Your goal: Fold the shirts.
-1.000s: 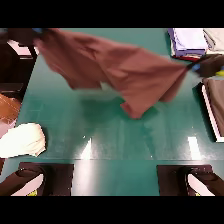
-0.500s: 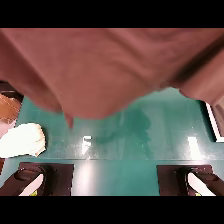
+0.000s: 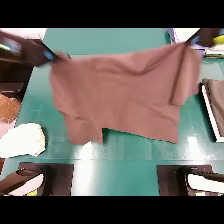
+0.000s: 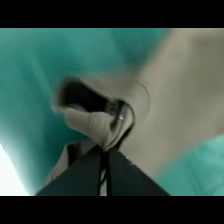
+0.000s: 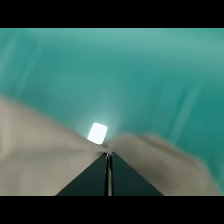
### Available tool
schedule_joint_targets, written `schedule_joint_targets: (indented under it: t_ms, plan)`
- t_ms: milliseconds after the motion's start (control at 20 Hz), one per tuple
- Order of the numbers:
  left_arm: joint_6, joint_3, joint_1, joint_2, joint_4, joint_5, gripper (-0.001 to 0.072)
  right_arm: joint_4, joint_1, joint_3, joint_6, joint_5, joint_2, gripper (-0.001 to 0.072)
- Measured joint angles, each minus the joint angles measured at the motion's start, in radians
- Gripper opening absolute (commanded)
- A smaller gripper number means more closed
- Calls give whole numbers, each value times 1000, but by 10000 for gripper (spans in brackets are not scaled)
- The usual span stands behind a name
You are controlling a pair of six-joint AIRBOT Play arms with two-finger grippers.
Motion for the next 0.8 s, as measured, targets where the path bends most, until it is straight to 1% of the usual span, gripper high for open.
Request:
schedule_joint_targets:
  t_ms: [150,200,250,300,350,400,500,550,650,800]
  plan:
    - [25,-150,0,-126,15,79,32,2,36,-35,-2,-44,-158,14]
    - [33,-177,0,-163,27,121,58,6,43,-41,-3,-68,-201,15]
    - [39,-197,1,-197,47,168,329,10,46,-45,-3,-89,-234,17]
    - [41,-213,5,-228,67,219,582,18,48,-48,-3,-111,-261,97]
    - [36,-224,13,-250,82,277,586,34,48,-50,-4,-132,-283,320]
    - [25,-229,25,-266,93,322,587,56,41,-51,-6,-148,-298,371]
    - [-5,-219,66,-285,105,374,587,114,10,-49,-11,-164,-311,371]
    - [-17,-207,95,-291,106,370,587,152,-10,-46,-23,-158,-311,370]
    - [-31,-190,161,-296,103,317,587,234,-55,-57,-57,-103,-291,369]
    - [-27,-213,246,-301,92,216,586,304,-118,-163,-106,-25,-209,368]
